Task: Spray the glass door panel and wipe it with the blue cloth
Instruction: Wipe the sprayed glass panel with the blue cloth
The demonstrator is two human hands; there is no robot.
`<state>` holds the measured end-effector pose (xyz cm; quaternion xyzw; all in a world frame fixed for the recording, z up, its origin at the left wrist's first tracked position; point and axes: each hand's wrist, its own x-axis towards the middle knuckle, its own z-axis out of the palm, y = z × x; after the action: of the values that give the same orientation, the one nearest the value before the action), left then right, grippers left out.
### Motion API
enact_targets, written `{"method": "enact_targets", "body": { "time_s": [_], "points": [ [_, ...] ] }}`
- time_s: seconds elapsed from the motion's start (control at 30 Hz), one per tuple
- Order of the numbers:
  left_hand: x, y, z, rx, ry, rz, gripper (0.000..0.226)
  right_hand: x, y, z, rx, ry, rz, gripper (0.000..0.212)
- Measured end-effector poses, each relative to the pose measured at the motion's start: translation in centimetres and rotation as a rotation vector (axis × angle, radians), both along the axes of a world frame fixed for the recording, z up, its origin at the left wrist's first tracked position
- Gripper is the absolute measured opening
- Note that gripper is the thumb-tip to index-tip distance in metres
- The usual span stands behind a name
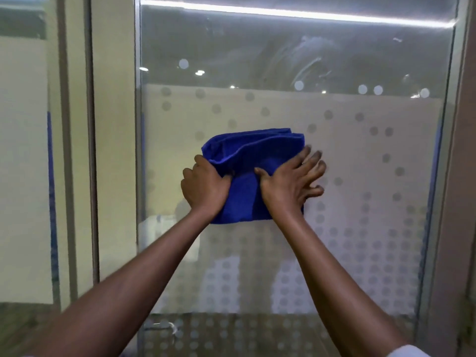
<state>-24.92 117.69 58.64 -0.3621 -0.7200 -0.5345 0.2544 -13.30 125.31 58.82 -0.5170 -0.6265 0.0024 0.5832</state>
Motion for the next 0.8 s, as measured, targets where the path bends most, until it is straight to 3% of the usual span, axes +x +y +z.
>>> {"method": "enact_targets", "body": {
  "time_s": [0.07,0.1,0.17,0.27,0.37,0.43,0.57,0.8],
  "points": [
    [0.2,-0.1,0.1,-0.007,-0.038,-0.048,0.014,0.5,-0.1,0.2,-0.103,0.061,0.058,0.117],
    [0.4,-0.3,0.1,-0.027,-0.065,-0.074,0.004,0.6,-0.2,0.1,-0.101,0.096,0.117,0.105],
    [0.6,-0.9,0.0,-0.057,-0.148,-0.142,0.015,0.7,-0.7,-0.1,-0.061,0.202,0.264,0.074],
    [0.4,-2.6,-0.5,0.005,-0.347,-0.345,0.016,1.2,-1.6,-1.3,-0.071,0.247,0.453,0.049],
    [-0.8,-5.9,-2.2,0.089,-0.573,-0.525,0.015,1.4,-2.8,-3.0,-0.289,0.431,0.821,0.024],
    [-2.1,-8.5,-4.1,0.114,-0.712,-0.577,0.01,1.1,-3.6,-4.6,-0.485,0.518,1.076,0.021],
    [-4.2,-14.1,-8.3,0.158,-0.922,-0.581,0.003,-1.0,-6.7,-8.4,-0.756,0.44,1.384,0.019],
    [-6.7,-25.1,-13.4,0.344,-1.175,-0.427,0.016,-6.8,-13.9,-11.8,-0.888,0.24,1.487,0.015]
  ]
}}
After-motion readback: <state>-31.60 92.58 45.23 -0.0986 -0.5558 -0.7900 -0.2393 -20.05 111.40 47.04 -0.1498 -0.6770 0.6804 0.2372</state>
